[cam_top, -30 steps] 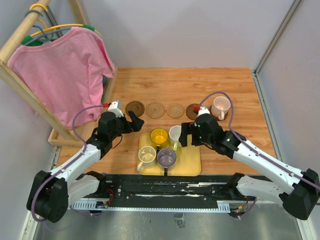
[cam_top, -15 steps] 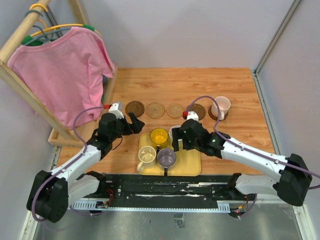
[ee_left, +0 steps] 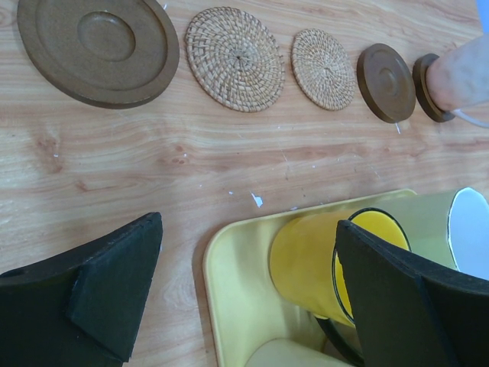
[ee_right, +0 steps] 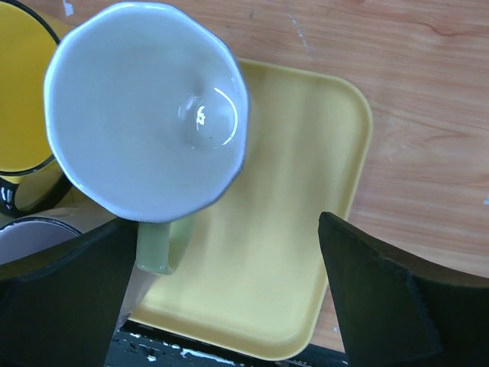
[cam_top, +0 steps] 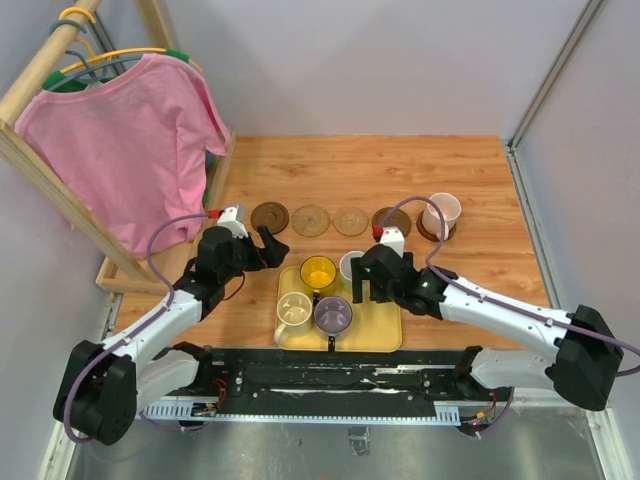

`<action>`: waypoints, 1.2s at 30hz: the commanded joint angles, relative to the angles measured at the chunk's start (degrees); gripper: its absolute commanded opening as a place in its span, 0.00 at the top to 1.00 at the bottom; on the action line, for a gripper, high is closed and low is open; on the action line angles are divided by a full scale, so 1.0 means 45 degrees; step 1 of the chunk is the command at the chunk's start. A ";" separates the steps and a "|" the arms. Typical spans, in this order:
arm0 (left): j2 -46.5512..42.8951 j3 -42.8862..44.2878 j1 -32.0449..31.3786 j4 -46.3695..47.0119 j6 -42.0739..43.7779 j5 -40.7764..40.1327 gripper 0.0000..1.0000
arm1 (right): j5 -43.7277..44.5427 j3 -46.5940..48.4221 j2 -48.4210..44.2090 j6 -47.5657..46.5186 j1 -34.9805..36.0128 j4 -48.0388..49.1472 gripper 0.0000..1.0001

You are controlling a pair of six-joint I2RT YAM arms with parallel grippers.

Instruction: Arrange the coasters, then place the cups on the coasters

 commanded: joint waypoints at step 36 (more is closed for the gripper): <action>0.0498 -0.0325 -0.0139 0.0923 -0.0035 -0.0041 0.00 | -0.0546 -0.0446 0.0579 -0.0999 0.0361 0.0520 0.57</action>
